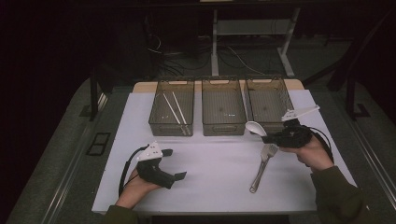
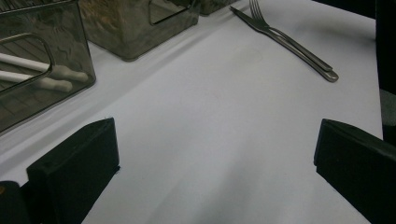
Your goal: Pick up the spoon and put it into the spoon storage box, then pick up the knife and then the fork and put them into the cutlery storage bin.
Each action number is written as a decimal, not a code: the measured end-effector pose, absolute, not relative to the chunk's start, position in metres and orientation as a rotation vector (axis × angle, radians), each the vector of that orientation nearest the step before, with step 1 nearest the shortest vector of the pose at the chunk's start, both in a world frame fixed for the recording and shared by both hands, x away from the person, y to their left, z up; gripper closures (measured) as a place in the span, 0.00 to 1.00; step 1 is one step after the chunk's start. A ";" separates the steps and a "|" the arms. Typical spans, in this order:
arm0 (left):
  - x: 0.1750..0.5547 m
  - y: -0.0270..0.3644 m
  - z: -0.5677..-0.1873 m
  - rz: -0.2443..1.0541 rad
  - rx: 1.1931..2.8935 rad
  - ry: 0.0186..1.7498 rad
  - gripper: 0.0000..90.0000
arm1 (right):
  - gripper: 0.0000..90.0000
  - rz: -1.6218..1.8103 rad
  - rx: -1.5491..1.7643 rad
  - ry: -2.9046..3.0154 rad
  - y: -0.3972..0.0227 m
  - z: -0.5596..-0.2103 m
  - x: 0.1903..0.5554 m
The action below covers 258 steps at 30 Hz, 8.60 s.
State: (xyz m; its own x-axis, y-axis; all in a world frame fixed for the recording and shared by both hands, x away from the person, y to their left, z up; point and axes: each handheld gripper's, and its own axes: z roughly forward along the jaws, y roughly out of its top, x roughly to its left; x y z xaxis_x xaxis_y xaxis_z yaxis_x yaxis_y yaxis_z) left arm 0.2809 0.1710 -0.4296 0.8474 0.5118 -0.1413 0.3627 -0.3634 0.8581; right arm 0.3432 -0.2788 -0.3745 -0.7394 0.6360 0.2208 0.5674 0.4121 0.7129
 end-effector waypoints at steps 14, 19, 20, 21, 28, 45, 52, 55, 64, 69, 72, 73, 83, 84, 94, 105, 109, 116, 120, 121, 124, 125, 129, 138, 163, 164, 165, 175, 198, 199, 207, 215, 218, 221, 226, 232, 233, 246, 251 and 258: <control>0.281 0.171 -0.429 0.170 1.991 0.638 0.00 | 0.94 1.248 1.078 2.566 -0.246 -0.363 0.372; 0.281 0.173 -0.430 0.168 1.985 0.642 0.00 | 0.94 1.238 1.086 2.560 -0.235 -0.359 0.383; 0.281 0.172 -0.430 0.167 1.984 0.642 0.00 | 0.94 1.234 1.086 2.559 -0.233 -0.358 0.385; 0.281 0.172 -0.429 0.168 1.983 0.643 0.00 | 0.94 1.233 1.085 2.556 -0.231 -0.358 0.387; 0.281 0.171 -0.429 0.164 1.984 0.639 0.00 | 0.94 1.223 1.098 2.533 -0.216 -0.355 0.405; 0.280 0.172 -0.429 0.161 1.983 0.635 0.00 | 0.94 1.101 1.197 2.565 -0.164 -0.369 0.462; 0.280 0.171 -0.429 0.158 1.980 0.633 0.00 | 0.94 1.016 1.244 2.595 -0.150 -0.389 0.476; 0.280 0.171 -0.429 0.160 1.980 0.631 0.00 | 0.94 0.960 1.230 2.615 -0.145 -0.395 0.478; 0.280 0.171 -0.429 0.158 1.984 0.629 0.00 | 0.94 0.842 1.189 2.677 -0.131 -0.400 0.477; 0.280 0.171 -0.430 0.158 1.984 0.628 0.00 | 0.89 0.840 1.190 2.686 -0.131 -0.400 0.477; 0.280 0.171 -0.430 0.158 1.984 0.628 0.00 | 0.82 0.870 1.199 2.679 -0.132 -0.399 0.478; 0.280 0.171 -0.430 0.158 1.984 0.628 0.00 | 0.80 0.874 1.198 2.675 -0.132 -0.399 0.478; 0.281 0.174 -0.431 0.157 1.979 0.638 0.00 | 0.60 1.076 1.250 2.598 -0.147 -0.381 0.472; 0.281 0.175 -0.430 0.156 1.976 0.639 0.00 | 0.59 1.096 1.255 2.595 -0.150 -0.378 0.470; 0.282 0.174 -0.431 0.145 1.972 0.645 0.00 | 0.56 1.250 1.166 2.566 -0.176 -0.355 0.437; 0.280 0.170 -0.430 0.155 1.987 0.636 0.00 | 0.53 1.311 1.104 2.555 -0.199 -0.351 0.395; 0.281 0.170 -0.429 0.159 1.983 0.641 0.00 | 0.53 1.343 1.122 2.555 -0.208 -0.357 0.383; 0.281 0.172 -0.429 0.160 1.976 0.645 0.00 | 0.53 1.326 1.101 2.560 -0.218 -0.364 0.366; 0.280 0.173 -0.429 0.162 1.977 0.646 0.00 | 0.53 1.319 1.111 2.568 -0.225 -0.372 0.355; 0.280 0.173 -0.429 0.163 1.978 0.647 0.00 | 0.54 1.312 1.108 2.569 -0.227 -0.374 0.352; 0.280 0.173 -0.428 0.164 1.970 0.651 0.00 | 0.60 1.293 1.117 2.577 -0.234 -0.379 0.342; 0.280 0.173 -0.428 0.164 1.971 0.650 0.00 | 0.63 1.284 1.118 2.583 -0.236 -0.381 0.339; 0.281 0.173 -0.429 0.164 1.975 0.650 0.00 | 0.76 1.236 1.123 2.626 -0.244 -0.391 0.327; 0.282 0.174 -0.429 0.169 1.974 0.653 0.00 | 0.97 1.167 1.144 2.660 -0.253 -0.406 0.304; 0.281 0.173 -0.429 0.166 1.980 0.652 0.00 | 0.99 0.999 1.037 2.816 -0.238 -0.433 0.274; 0.281 0.173 -0.429 0.165 1.979 0.653 0.00 | 0.99 1.000 1.040 2.810 -0.239 -0.432 0.273; 0.281 0.173 -0.429 0.166 1.980 0.652 0.00 | 0.99 0.995 1.048 2.807 -0.241 -0.432 0.272; 0.281 0.172 -0.430 0.163 1.981 0.650 0.00 | 0.99 0.981 1.065 2.800 -0.252 -0.434 0.266; 0.281 0.171 -0.429 0.160 1.985 0.647 0.00 | 1.00 0.862 1.139 2.667 -0.258 -0.437 0.278; 0.281 0.171 -0.429 0.160 1.984 0.649 0.00 | 1.00 0.856 1.135 2.667 -0.259 -0.437 0.277; 0.281 0.172 -0.430 0.160 1.983 0.647 0.00 | 1.00 0.808 1.180 2.684 -0.272 -0.434 0.269; 0.282 0.171 -0.429 0.159 1.988 0.643 0.00 | 1.00 0.730 1.248 2.635 -0.296 -0.430 0.268; 0.282 0.171 -0.430 0.161 1.991 0.638 0.00 | 1.00 0.708 1.287 2.616 -0.308 -0.428 0.269; 0.282 0.171 -0.430 0.158 1.993 0.639 0.00 | 1.00 0.692 1.319 2.606 -0.318 -0.428 0.271; 0.282 0.171 -0.429 0.157 1.993 0.639 0.00 | 1.00 0.673 1.349 2.601 -0.327 -0.430 0.274; 0.282 0.171 -0.429 0.161 1.992 0.637 0.00 | 1.00 0.714 1.357 2.608 -0.329 -0.424 0.276; 0.282 0.170 -0.429 0.158 1.987 0.643 0.00 | 0.99 0.718 1.354 2.608 -0.330 -0.421 0.278; 0.282 0.169 -0.429 0.154 1.983 0.645 0.00 | 0.80 0.647 1.396 2.630 -0.327 -0.416 0.309; 0.282 0.170 -0.429 0.157 1.980 0.647 0.00 | 0.82 0.602 1.395 2.683 -0.319 -0.419 0.319; 0.282 0.169 -0.429 0.156 1.982 0.647 0.00 | 0.85 0.546 1.374 2.718 -0.313 -0.421 0.323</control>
